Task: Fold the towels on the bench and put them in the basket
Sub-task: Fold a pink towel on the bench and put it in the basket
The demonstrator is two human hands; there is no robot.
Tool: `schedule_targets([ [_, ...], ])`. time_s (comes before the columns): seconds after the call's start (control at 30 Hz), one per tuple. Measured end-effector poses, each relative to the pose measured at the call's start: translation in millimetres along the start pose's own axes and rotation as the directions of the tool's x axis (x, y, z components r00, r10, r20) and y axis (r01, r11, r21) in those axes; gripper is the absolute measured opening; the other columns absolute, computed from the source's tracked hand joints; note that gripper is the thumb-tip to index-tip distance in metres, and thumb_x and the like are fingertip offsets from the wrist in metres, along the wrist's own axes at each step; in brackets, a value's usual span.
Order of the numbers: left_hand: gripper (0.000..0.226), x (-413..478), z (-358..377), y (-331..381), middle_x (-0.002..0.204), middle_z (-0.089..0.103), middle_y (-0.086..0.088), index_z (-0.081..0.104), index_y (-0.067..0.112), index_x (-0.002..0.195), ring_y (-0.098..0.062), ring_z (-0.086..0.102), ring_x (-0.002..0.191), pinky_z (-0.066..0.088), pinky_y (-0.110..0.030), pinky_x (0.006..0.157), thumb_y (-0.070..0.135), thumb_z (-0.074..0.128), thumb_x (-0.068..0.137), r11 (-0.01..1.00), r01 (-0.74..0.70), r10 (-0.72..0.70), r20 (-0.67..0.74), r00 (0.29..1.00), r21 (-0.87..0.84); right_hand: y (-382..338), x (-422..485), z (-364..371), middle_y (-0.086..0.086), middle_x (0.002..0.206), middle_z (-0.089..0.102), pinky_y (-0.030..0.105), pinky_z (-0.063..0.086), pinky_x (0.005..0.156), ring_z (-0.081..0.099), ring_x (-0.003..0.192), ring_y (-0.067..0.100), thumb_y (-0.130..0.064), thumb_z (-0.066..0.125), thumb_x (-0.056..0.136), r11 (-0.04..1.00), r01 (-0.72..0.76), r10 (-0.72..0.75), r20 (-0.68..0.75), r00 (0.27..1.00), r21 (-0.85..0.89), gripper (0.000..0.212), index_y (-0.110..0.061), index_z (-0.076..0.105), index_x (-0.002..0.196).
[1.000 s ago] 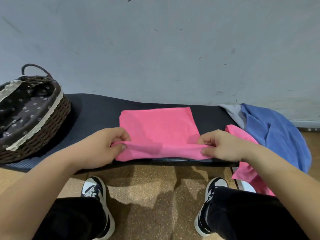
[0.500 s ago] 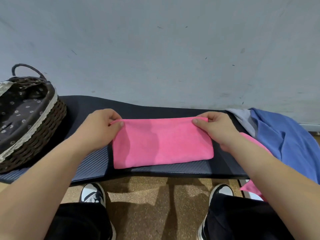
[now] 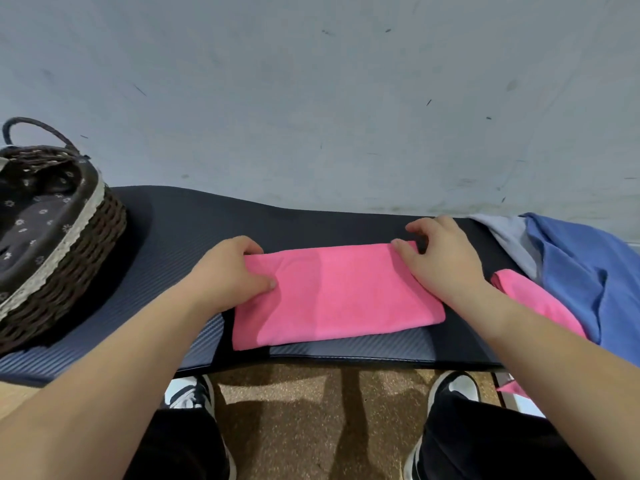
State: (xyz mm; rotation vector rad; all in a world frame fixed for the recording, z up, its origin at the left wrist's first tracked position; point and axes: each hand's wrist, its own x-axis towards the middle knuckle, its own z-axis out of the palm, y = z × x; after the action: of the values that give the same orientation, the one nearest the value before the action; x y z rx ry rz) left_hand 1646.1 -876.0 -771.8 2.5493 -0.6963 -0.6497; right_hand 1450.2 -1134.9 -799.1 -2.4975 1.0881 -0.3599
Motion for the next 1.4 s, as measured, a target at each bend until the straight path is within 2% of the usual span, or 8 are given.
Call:
schedule_targets([
  [0.17, 0.034, -10.9, -4.9, -2.8, 0.078, 0.070, -0.002, 0.069, 0.014, 0.078, -0.021, 0.066, 0.076, 0.050, -0.033, 0.065, 0.037, 0.090, 0.066, 0.995, 0.068, -0.066, 0.022, 0.998, -0.068, -12.4, -29.3, -3.3, 0.003, 0.159, 0.042, 0.042, 0.024, 0.125, 0.031, 0.151, 0.023, -0.075, 0.046, 0.087, 0.917, 0.399, -0.393, 0.199, 0.898, 0.012, 0.075, -0.029, 0.056, 0.145],
  [0.37, 0.026, -22.5, -14.5, -13.6, 0.092, 0.076, -0.008, 0.069, 0.011, 0.097, -0.024, 0.075, 0.086, 0.064, -0.044, 0.074, 0.028, 0.083, 0.083, 0.876, 0.038, -0.036, 0.014, 0.999, -0.481, -10.3, -43.9, 8.2, -0.007, 0.170, -0.021, 0.045, -0.012, 0.126, -0.026, 0.153, 0.012, -0.088, 0.017, 0.085, 0.909, 0.389, -0.256, 0.538, 0.803, -0.148, 0.087, -0.049, -0.003, 0.160],
  [0.53, 0.017, -28.5, -24.4, -22.4, 0.088, 0.073, -0.003, 0.065, 0.023, 0.094, -0.025, 0.071, 0.085, 0.060, -0.049, 0.076, 0.036, 0.075, 0.090, 0.933, -0.098, 0.013, -0.241, 0.971, -0.347, -37.4, -57.9, 20.6, -0.004, 0.166, -0.030, 0.050, -0.019, 0.123, -0.034, 0.150, 0.017, -0.083, 0.010, 0.088, 0.900, 0.382, -0.224, 0.531, 0.817, -0.209, 0.084, -0.044, -0.012, 0.159],
  [0.63, 0.010, -37.4, -36.8, -17.1, 0.083, 0.072, -0.001, 0.068, 0.025, 0.092, -0.022, 0.071, 0.079, 0.059, -0.043, 0.065, 0.032, 0.074, 0.091, 0.908, -0.118, -0.005, -0.293, 0.956, -0.402, -52.7, -62.2, 24.7, -0.003, 0.170, -0.016, 0.049, -0.015, 0.125, -0.023, 0.155, 0.017, -0.077, 0.025, 0.095, 0.939, 0.339, -0.270, 0.474, 0.838, -0.064, 0.080, -0.040, 0.001, 0.162],
  [0.73, 0.007, -49.2, -41.2, -0.1, 0.081, 0.072, -0.003, 0.070, 0.023, 0.091, -0.018, 0.069, 0.068, 0.052, -0.031, 0.053, 0.029, 0.073, 0.093, 0.857, -0.115, -0.008, -0.235, 0.972, -0.502, -54.1, -50.0, 14.6, 0.004, 0.167, 0.025, 0.050, 0.012, 0.127, 0.014, 0.156, 0.024, -0.068, 0.047, 0.094, 0.959, 0.280, -0.278, 0.320, 0.906, 0.040, 0.074, -0.031, 0.036, 0.157],
  [0.87, 0.009, -55.5, -26.6, 44.9, 0.079, 0.074, -0.013, 0.070, 0.011, 0.093, -0.022, 0.068, 0.053, 0.055, -0.030, 0.048, 0.020, 0.072, 0.095, 0.796, -0.147, 0.078, -0.142, 0.987, -0.587, -39.0, -32.7, -9.2, -0.013, 0.095, 0.067, 0.027, 0.050, 0.083, 0.061, 0.093, 0.008, -0.042, 0.063, 0.095, 0.974, 0.100, -0.134, 0.161, 0.978, 0.205, 0.019, -0.027, 0.073, 0.101],
  [1.0, 0.011, -44.8, 2.3, 87.7, 0.069, 0.073, -0.016, 0.067, 0.009, 0.096, -0.027, 0.071, 0.051, 0.060, -0.035, 0.050, 0.019, 0.070, 0.096, 0.817, -0.149, 0.132, -0.070, 0.989, -0.557, -15.7, -28.2, -13.7, 0.000, 0.070, 0.071, 0.027, 0.049, 0.063, 0.066, 0.067, 0.017, -0.038, 0.066, 0.095, 0.909, -0.141, 0.014, 0.311, 0.950, 0.391, 0.027, -0.018, 0.072, 0.079],
  [1.4, 0.015, -21.6, 65.8, 131.4, 0.070, 0.075, -0.013, 0.061, 0.011, 0.108, -0.028, 0.075, 0.057, 0.065, -0.046, 0.064, 0.015, 0.068, 0.096, 0.890, -0.165, 0.216, 0.075, 0.973, -0.426, -7.8, -30.2, -8.8, -0.010, 0.061, 0.057, 0.018, 0.042, 0.058, 0.047, 0.056, 0.001, -0.026, 0.065, 0.095, 0.850, -0.178, -0.029, 0.382, 0.924, 0.495, 0.029, -0.009, 0.069, 0.072],
])
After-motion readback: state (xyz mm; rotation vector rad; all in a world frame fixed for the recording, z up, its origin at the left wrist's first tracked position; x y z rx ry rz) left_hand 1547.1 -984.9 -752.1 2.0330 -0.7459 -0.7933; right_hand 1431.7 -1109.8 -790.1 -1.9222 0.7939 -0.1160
